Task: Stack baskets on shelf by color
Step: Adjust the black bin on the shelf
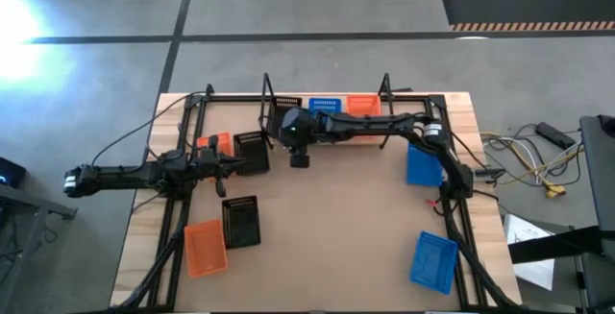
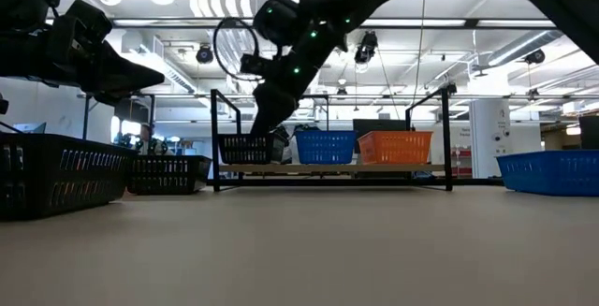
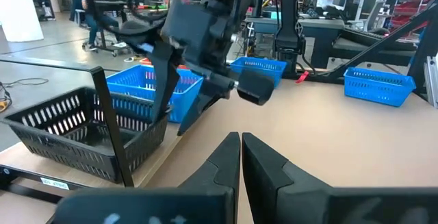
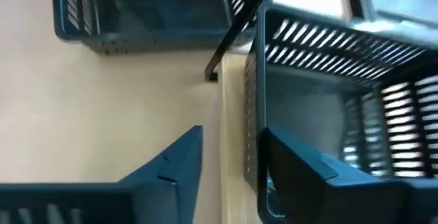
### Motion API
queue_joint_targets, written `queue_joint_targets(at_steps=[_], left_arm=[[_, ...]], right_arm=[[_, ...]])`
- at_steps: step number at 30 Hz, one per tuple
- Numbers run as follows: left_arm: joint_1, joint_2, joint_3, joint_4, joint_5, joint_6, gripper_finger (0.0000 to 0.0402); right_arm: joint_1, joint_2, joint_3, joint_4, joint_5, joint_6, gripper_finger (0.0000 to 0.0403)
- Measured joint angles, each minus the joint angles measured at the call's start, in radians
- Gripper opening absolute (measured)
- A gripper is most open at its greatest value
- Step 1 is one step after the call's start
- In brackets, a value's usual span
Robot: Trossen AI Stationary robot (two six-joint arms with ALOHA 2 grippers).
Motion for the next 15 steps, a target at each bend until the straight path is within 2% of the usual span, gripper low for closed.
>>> queue_joint_targets(at_steps=[9,15], left_arm=[[0.0,0.0,0.0,0.0,0.0,0.0,0.0],[0.0,0.0,0.0,0.0,0.0,0.0,0.0]], right_arm=[[0.0,0.02,0.091,-0.136,0.006,0.002,0.0019],[-0.008,0.013,0.135,-0.224,0.002,-0.032,0.0015]])
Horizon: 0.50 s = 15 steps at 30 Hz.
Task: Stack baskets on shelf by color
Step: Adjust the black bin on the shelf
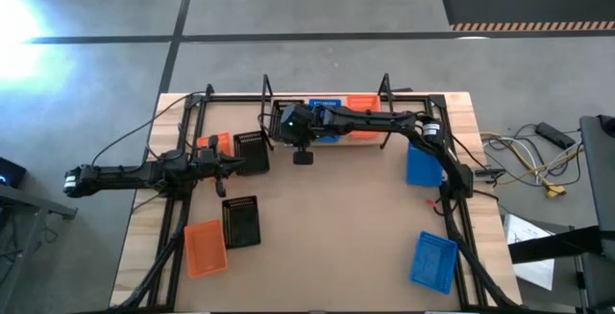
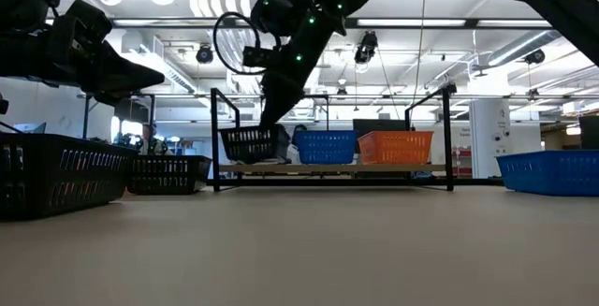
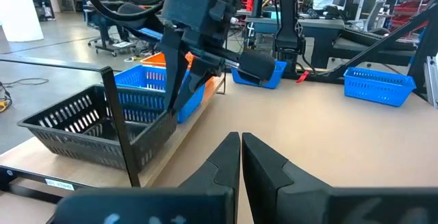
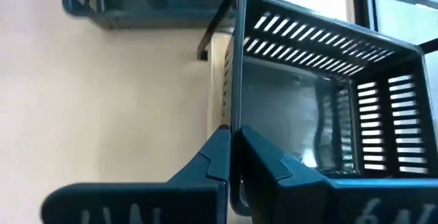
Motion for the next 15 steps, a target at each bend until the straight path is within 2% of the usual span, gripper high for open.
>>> queue_joint_targets(at_steps=[10,15], left_arm=[[0.0,0.0,0.0,0.0,0.0,0.0,0.0],[0.0,0.0,0.0,0.0,0.0,0.0,0.0]], right_arm=[[-0.011,0.0,-0.003,-0.036,-0.003,-0.047,0.0018],[-0.01,0.0,-0.004,-0.049,-0.003,-0.06,0.0063]])
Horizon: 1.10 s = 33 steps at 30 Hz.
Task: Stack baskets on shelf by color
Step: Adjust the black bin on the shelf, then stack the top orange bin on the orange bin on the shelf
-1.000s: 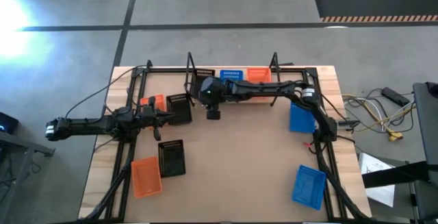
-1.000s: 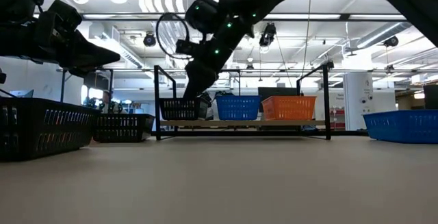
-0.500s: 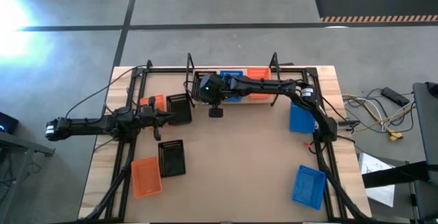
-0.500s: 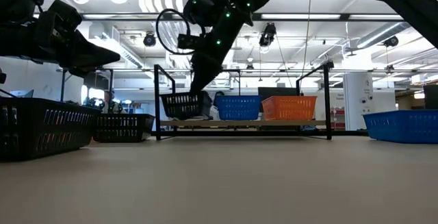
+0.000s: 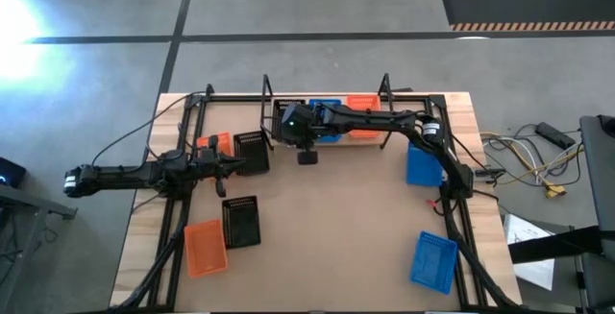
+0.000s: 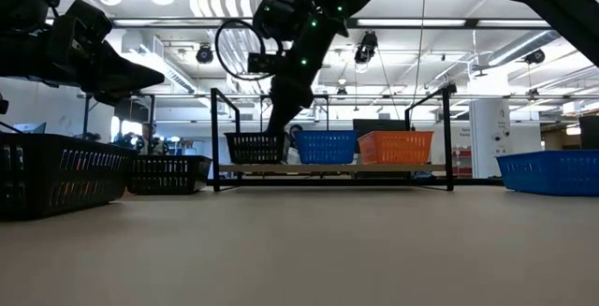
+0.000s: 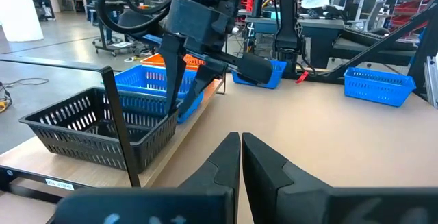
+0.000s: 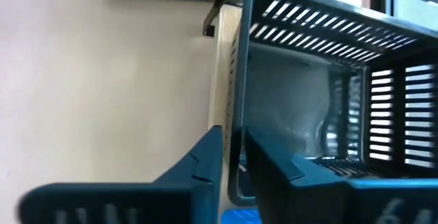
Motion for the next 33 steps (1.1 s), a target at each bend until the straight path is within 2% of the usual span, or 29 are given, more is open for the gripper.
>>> queue_joint_targets(at_steps=[6,11,14,19,24,29,33], left_arm=[[0.0,0.0,0.0,0.0,0.0,0.0,0.0],[0.0,0.0,0.0,0.0,0.0,0.0,0.0],[0.0,0.0,0.0,0.0,0.0,0.0,0.0],[0.0,0.0,0.0,0.0,0.0,0.0,0.0],[0.0,0.001,0.0,0.0,0.0,0.0,0.0],[0.0,0.0,0.0,0.0,0.0,0.0,0.0],[0.0,0.002,0.0,0.0,0.0,0.033,0.0]], right_arm=[[0.0,-0.026,0.004,-0.073,0.003,-0.011,0.0129],[0.025,-0.125,-0.015,-0.116,-0.001,0.022,0.0135],[0.078,-0.218,-0.09,-0.102,-0.05,0.04,0.0128],[0.218,-0.418,-0.36,0.04,-0.094,0.119,0.0115],[0.404,-0.624,-0.722,0.265,-0.042,0.282,0.0114],[0.616,-0.801,-1.013,0.453,0.13,0.494,0.0114],[0.785,-0.896,-1.175,0.56,0.31,0.654,0.0114]])
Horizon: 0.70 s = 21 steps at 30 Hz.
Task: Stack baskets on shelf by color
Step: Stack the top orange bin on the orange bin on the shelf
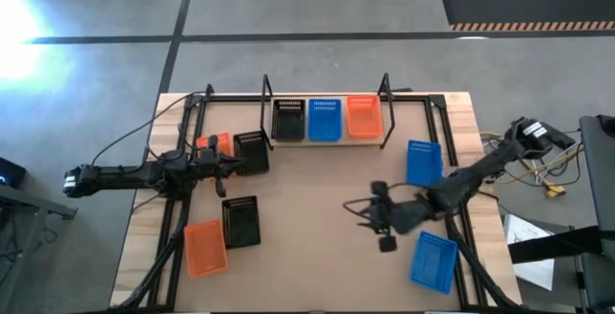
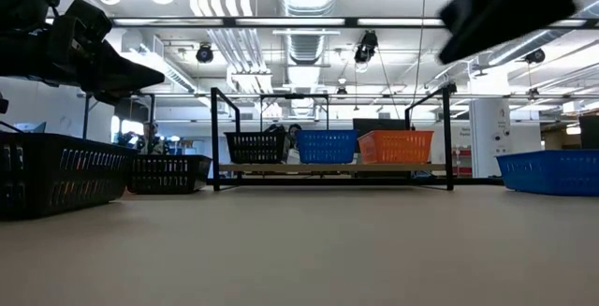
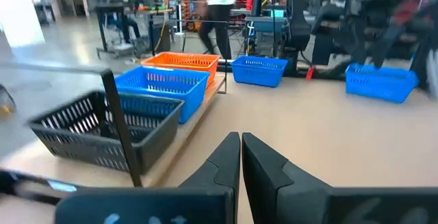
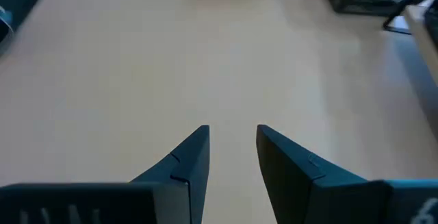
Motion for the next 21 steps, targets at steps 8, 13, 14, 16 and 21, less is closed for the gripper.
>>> queue_joint_targets(at_steps=[8,13,14,16,21], left_arm=[[0.0,-0.001,0.0,0.018,-0.003,0.125,0.0],[0.0,0.004,0.0,0.224,-0.017,-0.212,0.0],[0.0,0.008,0.0,0.285,-0.027,-0.252,0.0],[-0.001,0.029,0.0,0.417,0.005,-0.271,0.0],[-0.026,0.147,0.009,0.698,0.186,-0.236,0.0]], right_arm=[[0.198,-0.041,-0.193,0.222,0.212,0.135,0.0114],[0.221,-0.016,-0.236,0.301,0.22,0.138,0.0114],[0.221,-0.011,-0.241,0.315,0.221,0.138,0.0114],[0.221,-0.003,-0.249,0.328,0.222,0.138,0.0114],[0.221,0.015,-0.25,0.329,0.27,0.134,0.0114]])
